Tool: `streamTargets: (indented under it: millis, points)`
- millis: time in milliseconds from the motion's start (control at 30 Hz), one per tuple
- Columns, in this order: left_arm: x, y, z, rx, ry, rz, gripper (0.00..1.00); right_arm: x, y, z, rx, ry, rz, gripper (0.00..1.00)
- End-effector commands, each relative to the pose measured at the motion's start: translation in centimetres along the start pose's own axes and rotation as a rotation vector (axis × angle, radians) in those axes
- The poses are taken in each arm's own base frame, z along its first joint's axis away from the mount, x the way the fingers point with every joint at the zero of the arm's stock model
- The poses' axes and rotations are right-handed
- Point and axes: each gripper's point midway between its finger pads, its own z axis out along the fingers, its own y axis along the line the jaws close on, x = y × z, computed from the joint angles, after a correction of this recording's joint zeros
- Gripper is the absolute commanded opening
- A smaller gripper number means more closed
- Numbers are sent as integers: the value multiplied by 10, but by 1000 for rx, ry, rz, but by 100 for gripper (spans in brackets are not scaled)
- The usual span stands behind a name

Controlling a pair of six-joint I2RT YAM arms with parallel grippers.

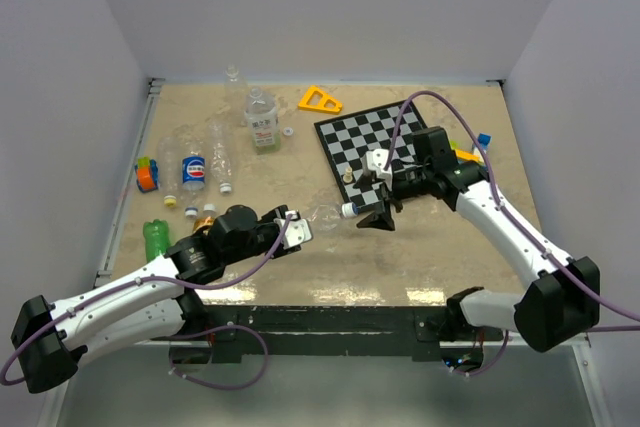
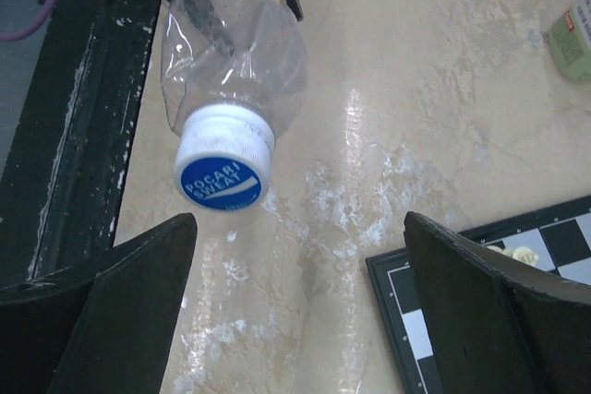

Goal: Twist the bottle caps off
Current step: Unscrew the bottle cap from the plastic bottle.

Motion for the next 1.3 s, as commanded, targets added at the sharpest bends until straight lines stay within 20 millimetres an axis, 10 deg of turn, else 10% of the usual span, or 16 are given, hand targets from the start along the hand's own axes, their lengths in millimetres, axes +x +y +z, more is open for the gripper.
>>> streamTargets:
  millis: [0,600,1267]
  points:
    - [-14,5,2,-12,-57,22,0,-33,-10,0,12,-55,-30,95]
    - [-6,13,9,-49,-3,-4,0,-41,14,-3,-68,-73,-88,60]
    - [-6,16,9,-62,-2,-11,0,-33,16,9,-91,-58,-58,43]
